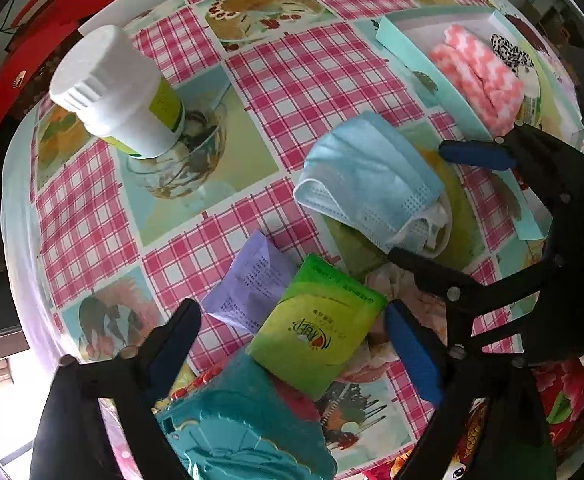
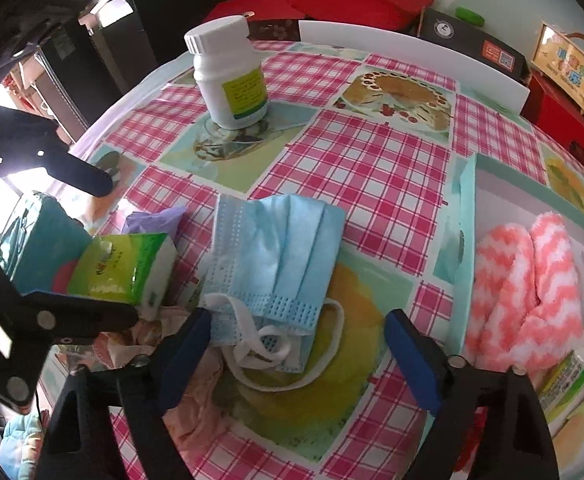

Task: Organize soft objects
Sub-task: 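Move the left tool to a small green tissue pack while the right tool approaches the blue face mask, then grasp the green tissue pack with the left tool while the right tool grasps the blue mask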

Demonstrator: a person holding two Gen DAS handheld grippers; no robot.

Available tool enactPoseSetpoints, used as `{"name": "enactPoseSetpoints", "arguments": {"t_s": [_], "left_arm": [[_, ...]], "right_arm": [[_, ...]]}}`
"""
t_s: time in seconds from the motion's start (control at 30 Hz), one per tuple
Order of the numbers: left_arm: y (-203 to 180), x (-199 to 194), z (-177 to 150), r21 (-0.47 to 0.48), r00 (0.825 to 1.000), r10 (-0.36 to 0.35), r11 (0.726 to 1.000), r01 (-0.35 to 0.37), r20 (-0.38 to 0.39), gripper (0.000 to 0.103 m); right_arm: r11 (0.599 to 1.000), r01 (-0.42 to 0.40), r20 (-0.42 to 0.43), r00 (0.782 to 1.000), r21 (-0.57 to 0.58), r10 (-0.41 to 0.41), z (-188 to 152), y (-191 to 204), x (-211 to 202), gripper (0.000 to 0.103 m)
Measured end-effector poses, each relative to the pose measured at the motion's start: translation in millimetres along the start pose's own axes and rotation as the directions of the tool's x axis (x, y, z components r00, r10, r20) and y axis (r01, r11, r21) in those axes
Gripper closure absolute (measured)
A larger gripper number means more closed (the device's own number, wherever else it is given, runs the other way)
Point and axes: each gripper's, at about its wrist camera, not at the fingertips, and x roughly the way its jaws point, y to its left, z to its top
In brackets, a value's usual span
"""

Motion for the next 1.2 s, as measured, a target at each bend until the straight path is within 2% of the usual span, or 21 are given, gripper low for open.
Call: {"name": "enactPoseSetpoints", "arguments": {"t_s": [0.13, 0.23, 0.33, 0.53, 0.7, 0.8, 0.93, 1.2], "left_arm": [[-4, 4, 6, 0.020, 1.000, 0.004, 1.000, -0.004, -0.011, 0.019], [-8, 6, 7, 0.024, 1.000, -0.007, 1.000, 0.008, -0.017, 0.038], [-10, 11, 10, 0.017, 1.000, -0.001, 1.000, 0.001, -0.014, 0.045], [0, 12, 10, -0.031, 1.000, -0.012, 0.999, 0.012, 0.017, 0.046], [19, 8, 9, -0.137, 0.997, -0.019, 0.990, 0.030, 0.081, 0.047], [34, 5, 6, -0.221, 0.990, -0.039, 0.973, 0.068, 0.133, 0.048], [55, -7, 0, -0.338, 0.975, -0.043, 0.934, 0.116, 0.216, 0.048], [87, -34, -31, -0.506, 0.924, -0.013, 0.834, 0.221, 0.383, 0.050]], "right_arm": [[1.000, -0.008, 0.013, 1.000, -0.003, 0.008, 1, 0, 0, 0.020], [1.000, -0.013, 0.021, 1.000, -0.004, 0.013, 2, -1, 0, 0.024], [1.000, -0.016, 0.029, 0.999, -0.004, 0.016, 2, -1, 0, 0.027], [0.999, -0.030, 0.039, 0.999, 0.014, 0.029, 3, -3, 1, 0.028], [0.999, -0.032, 0.045, 0.999, 0.027, 0.031, 3, -4, 2, 0.028], [0.999, -0.028, 0.045, 0.999, 0.019, 0.027, 3, -3, 2, 0.028], [0.999, -0.028, 0.045, 0.999, 0.019, 0.027, 3, -4, 1, 0.028], [1.000, -0.016, 0.043, 0.999, 0.013, 0.016, 3, -1, 1, 0.028]]}}
